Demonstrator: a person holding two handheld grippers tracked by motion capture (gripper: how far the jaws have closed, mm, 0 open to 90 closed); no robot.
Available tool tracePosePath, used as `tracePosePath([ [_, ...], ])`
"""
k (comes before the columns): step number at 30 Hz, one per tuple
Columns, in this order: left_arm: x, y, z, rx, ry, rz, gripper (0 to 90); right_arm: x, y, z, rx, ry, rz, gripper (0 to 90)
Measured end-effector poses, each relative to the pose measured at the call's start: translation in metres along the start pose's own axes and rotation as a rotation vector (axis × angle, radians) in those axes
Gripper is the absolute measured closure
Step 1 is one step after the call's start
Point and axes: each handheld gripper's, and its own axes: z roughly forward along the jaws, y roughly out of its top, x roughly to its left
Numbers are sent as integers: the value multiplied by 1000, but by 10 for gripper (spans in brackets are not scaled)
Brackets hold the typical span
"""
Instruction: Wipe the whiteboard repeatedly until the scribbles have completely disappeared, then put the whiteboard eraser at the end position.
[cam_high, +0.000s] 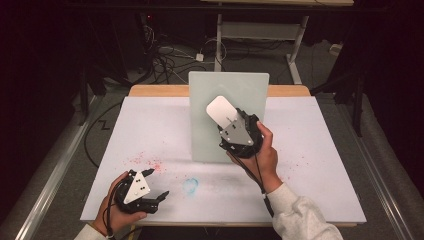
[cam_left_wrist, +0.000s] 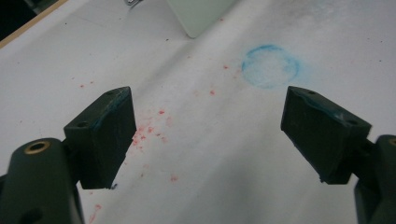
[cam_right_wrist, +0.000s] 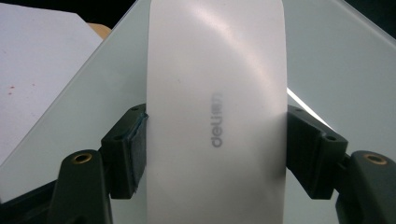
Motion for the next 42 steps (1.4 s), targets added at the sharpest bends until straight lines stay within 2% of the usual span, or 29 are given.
tracePosePath([
  [2, 1, 0, 0, -3, 2, -5, 174, -4, -4, -6, -12, 14, 13, 310],
  [4, 2, -1, 0, -3, 3, -9, 174, -8, -8, -12, -13, 32, 3, 310],
  [10, 4, -1, 1, -7, -1, -10, 174, -22, -18, -23, -22, 53, 58, 310],
  [16, 5, -1, 0, -12, -2, -8, 174, -27, -23, -27, -25, 75, 70, 310],
  [22, 4, 0, 0, -14, -2, -4, 174, -33, -30, -33, -32, 132, 100, 310],
  [31, 6, 0, -1, -19, 6, -7, 174, -40, -38, -44, -41, 189, 130, 310],
  [35, 4, 2, -3, -22, 8, 4, 173, -37, -43, -46, -29, 235, 122, 310],
  [37, 5, 3, -3, -26, 11, 5, 173, -36, -46, -47, -25, 275, 120, 310],
  [42, 5, 3, -2, -20, 7, 14, 173, -31, -52, -49, 1, 364, 74, 310],
])
